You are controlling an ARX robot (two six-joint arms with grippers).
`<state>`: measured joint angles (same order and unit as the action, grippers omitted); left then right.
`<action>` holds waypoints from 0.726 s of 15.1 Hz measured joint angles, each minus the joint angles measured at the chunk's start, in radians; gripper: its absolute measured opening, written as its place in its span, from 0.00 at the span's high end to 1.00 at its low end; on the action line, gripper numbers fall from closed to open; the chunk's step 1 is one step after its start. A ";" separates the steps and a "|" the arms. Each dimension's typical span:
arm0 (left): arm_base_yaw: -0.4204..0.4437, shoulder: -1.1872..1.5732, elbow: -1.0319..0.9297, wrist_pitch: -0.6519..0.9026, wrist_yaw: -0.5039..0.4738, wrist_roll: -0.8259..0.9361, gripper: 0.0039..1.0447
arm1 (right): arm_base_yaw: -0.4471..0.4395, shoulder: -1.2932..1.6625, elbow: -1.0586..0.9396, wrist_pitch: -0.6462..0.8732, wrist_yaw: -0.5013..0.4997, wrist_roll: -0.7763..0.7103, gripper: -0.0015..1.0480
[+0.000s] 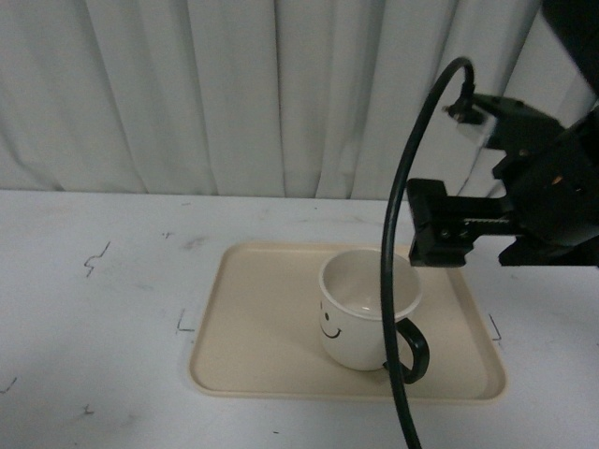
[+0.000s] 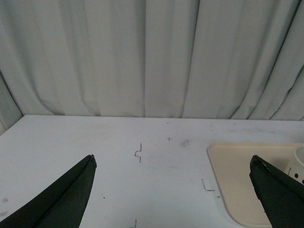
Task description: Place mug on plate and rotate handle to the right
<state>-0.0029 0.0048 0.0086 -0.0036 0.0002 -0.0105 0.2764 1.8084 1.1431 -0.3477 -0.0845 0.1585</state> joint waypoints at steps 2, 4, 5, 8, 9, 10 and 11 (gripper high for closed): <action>0.000 0.000 0.000 0.000 0.000 0.000 0.06 | 0.037 0.095 0.053 0.011 0.031 0.058 0.06; 0.000 0.000 0.000 0.000 0.000 0.000 0.06 | 0.052 0.146 0.085 0.021 0.049 0.101 0.06; 0.000 0.000 0.000 0.000 0.000 0.000 0.06 | 0.065 0.172 0.090 0.024 0.057 0.126 0.06; 0.000 0.000 0.000 0.000 0.000 0.000 0.06 | 0.078 0.208 0.091 0.011 0.069 0.186 0.14; 0.000 0.000 0.000 0.000 0.000 0.000 0.06 | 0.078 0.208 0.096 0.009 0.070 0.196 0.22; 0.000 0.000 0.000 0.000 0.000 0.000 0.06 | 0.077 0.208 0.102 0.006 0.072 0.206 0.33; 0.000 0.000 0.000 0.000 0.000 0.000 0.06 | 0.077 0.215 0.112 -0.001 0.079 0.212 0.45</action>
<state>-0.0029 0.0048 0.0086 -0.0036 0.0002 -0.0105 0.3538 2.0235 1.2549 -0.3489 -0.0055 0.3706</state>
